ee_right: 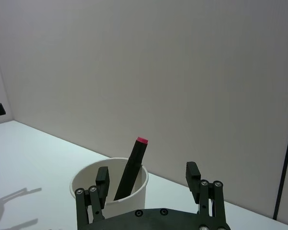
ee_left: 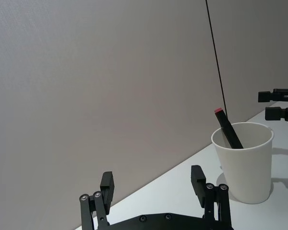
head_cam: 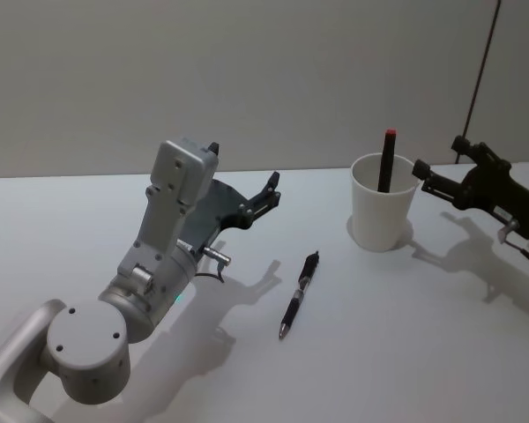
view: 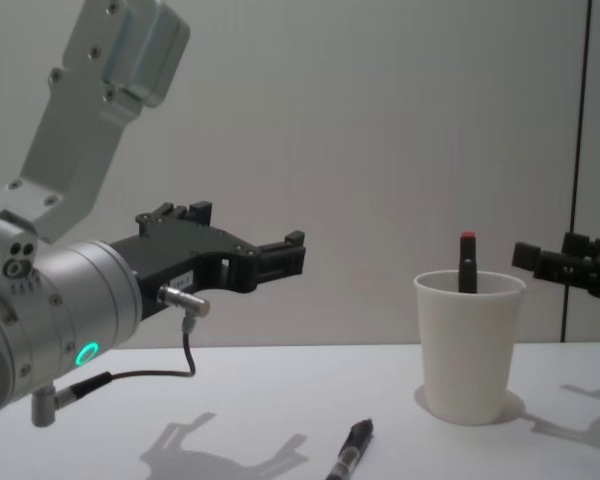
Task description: Place the pen into the pen holder.
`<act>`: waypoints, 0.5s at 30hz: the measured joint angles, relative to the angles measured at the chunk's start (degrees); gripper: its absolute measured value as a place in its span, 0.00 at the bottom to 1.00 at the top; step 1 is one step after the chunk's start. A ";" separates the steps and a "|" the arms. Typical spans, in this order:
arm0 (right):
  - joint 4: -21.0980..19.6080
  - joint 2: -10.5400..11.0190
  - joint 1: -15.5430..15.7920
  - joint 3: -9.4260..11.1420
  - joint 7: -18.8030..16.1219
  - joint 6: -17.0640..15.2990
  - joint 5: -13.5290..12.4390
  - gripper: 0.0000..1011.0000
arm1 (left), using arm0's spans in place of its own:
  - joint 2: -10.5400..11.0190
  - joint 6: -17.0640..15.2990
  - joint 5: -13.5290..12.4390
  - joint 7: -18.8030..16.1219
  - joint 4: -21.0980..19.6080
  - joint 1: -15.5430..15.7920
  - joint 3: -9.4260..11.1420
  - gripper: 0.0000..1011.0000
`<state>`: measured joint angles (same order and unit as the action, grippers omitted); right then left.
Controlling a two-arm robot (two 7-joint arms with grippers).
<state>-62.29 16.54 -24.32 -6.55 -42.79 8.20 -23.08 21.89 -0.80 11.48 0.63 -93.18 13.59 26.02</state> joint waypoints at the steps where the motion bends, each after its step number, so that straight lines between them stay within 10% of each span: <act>1: -1.02 0.07 0.67 -0.18 1.03 -0.31 0.19 0.99 | 0.00 0.00 0.00 0.00 0.00 0.00 0.00 0.99; 15: -11.98 0.88 7.74 -2.00 11.96 -3.15 2.04 0.99 | 0.00 0.00 0.00 0.00 0.00 0.00 0.00 0.99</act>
<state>-74.27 17.42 -16.58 -8.55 -30.83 5.05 -21.03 21.89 -0.79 11.48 0.63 -93.18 13.59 26.02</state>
